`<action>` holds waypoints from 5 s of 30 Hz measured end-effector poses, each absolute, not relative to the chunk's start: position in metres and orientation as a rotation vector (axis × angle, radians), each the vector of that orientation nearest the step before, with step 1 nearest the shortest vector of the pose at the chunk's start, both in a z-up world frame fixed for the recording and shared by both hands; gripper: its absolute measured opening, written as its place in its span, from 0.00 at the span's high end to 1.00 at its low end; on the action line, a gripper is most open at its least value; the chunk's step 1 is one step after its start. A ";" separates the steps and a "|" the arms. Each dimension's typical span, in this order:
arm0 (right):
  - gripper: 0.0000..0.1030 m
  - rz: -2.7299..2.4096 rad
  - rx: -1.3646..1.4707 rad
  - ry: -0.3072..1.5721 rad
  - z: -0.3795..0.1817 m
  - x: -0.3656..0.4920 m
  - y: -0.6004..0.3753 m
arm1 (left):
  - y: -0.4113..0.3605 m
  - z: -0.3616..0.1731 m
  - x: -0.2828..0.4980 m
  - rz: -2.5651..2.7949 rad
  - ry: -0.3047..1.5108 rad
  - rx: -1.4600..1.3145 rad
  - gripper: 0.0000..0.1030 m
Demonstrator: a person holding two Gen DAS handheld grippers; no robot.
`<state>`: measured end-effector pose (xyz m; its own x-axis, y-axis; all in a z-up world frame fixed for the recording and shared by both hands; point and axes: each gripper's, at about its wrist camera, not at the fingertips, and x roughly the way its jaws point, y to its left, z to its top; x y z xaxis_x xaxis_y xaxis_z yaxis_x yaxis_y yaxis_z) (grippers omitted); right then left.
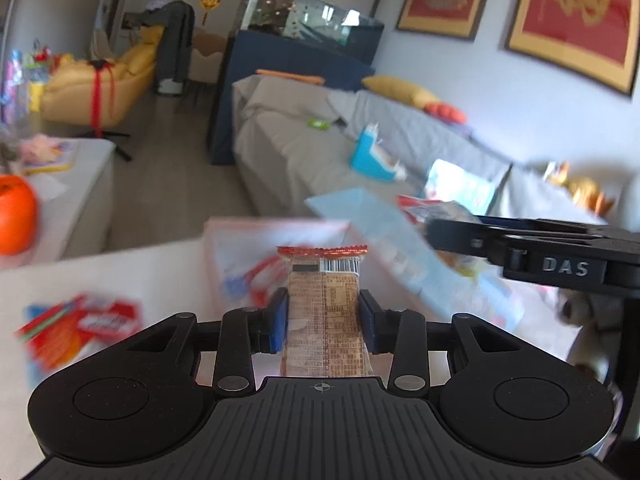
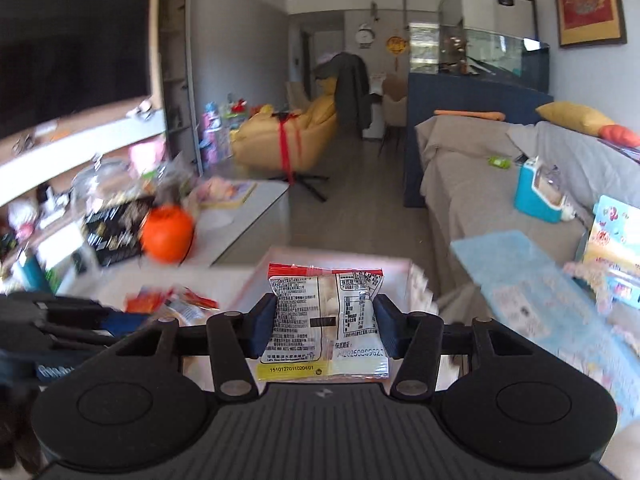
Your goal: Organize snacks
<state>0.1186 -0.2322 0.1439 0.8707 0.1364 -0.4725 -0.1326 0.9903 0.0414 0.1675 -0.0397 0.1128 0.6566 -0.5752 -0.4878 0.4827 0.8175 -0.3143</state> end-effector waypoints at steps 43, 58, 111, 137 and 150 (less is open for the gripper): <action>0.43 0.540 -0.038 0.752 0.087 0.162 -0.081 | 0.108 0.025 0.072 -0.257 0.768 -0.163 0.69; 0.49 0.454 -0.103 0.994 0.038 0.264 0.048 | 0.117 0.021 0.058 -0.256 0.756 -0.196 0.66; 0.48 0.574 -0.145 0.753 0.052 0.134 -0.064 | 0.123 0.018 0.065 -0.128 0.790 -0.173 0.64; 0.51 0.536 -0.170 0.715 0.035 0.126 -0.067 | 0.123 0.013 0.066 -0.120 0.771 -0.201 0.64; 0.45 0.501 -0.082 0.868 0.012 0.221 -0.019 | 0.137 0.009 0.062 -0.165 0.755 -0.254 0.64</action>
<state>0.2206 -0.0194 0.0120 0.5391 0.3880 -0.7475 -0.4532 0.8817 0.1308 0.0619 0.1372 0.0094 0.7177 -0.2377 -0.6545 0.0566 0.9567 -0.2854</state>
